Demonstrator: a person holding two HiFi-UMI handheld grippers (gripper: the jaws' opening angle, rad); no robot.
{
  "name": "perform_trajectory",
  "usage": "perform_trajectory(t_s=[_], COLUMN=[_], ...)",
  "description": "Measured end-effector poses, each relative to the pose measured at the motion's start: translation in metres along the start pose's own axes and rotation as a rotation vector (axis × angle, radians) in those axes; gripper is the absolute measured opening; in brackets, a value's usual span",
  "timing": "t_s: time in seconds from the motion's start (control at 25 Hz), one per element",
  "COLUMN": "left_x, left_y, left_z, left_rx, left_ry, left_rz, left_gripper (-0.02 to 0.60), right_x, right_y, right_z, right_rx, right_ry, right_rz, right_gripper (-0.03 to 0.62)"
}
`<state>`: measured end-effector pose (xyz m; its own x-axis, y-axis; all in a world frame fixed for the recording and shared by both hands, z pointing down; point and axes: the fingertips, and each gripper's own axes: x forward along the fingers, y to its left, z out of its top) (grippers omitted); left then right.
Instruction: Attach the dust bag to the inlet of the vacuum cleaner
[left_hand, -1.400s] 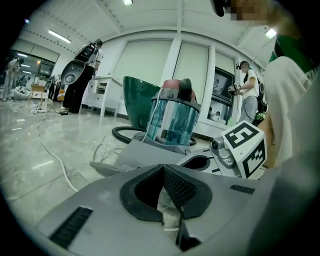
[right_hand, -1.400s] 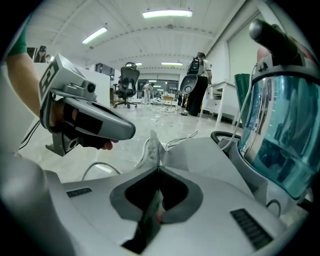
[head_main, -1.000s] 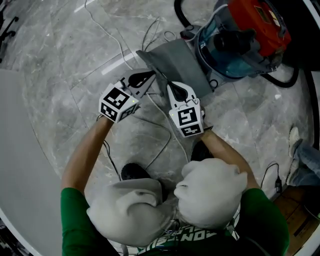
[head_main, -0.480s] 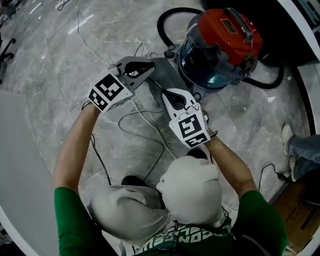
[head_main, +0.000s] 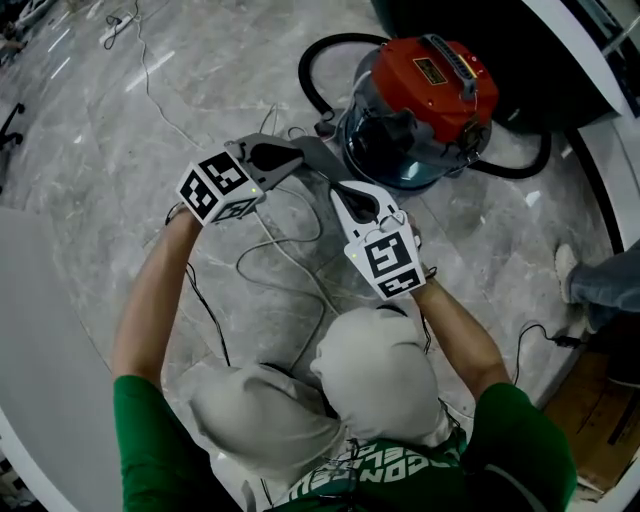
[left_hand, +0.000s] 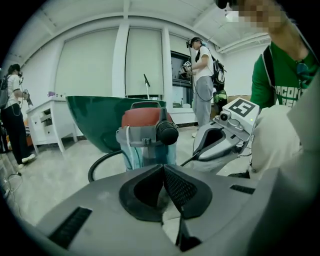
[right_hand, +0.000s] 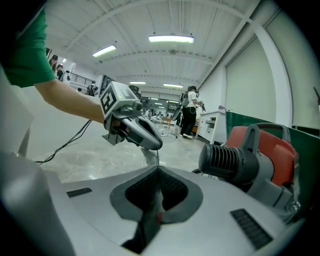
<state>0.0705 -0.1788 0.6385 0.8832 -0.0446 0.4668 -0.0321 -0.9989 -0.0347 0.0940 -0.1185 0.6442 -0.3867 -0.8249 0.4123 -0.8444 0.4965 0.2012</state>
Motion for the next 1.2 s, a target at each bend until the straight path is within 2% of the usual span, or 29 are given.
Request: perform_trajectory(t_s=[0.24, 0.48, 0.8, 1.04, 1.2], left_x=[-0.006, -0.002, 0.002, 0.002, 0.003], left_y=[-0.008, -0.008, -0.011, -0.006, 0.001], left_z=[0.002, 0.001, 0.011, 0.021, 0.035], left_rx=[-0.002, 0.008, 0.067, 0.076, 0.101], left_ry=[-0.006, 0.004, 0.032, 0.049, 0.067], left_rz=[-0.079, -0.124, -0.174, -0.224, -0.232], left_gripper=[0.024, 0.041, 0.035, 0.023, 0.02], right_x=[-0.004, -0.005, -0.011, -0.014, -0.016], right_y=[-0.003, -0.003, -0.017, -0.028, -0.037], right_z=[0.01, 0.017, 0.02, 0.028, 0.036], right_rx=[0.003, -0.039, -0.013, 0.043, 0.105], right_ry=[-0.011, -0.028, -0.031, -0.048, -0.07], right_rz=[0.005, 0.034, 0.037, 0.006, -0.032], right_gripper=[0.012, 0.012, 0.012, 0.014, 0.014])
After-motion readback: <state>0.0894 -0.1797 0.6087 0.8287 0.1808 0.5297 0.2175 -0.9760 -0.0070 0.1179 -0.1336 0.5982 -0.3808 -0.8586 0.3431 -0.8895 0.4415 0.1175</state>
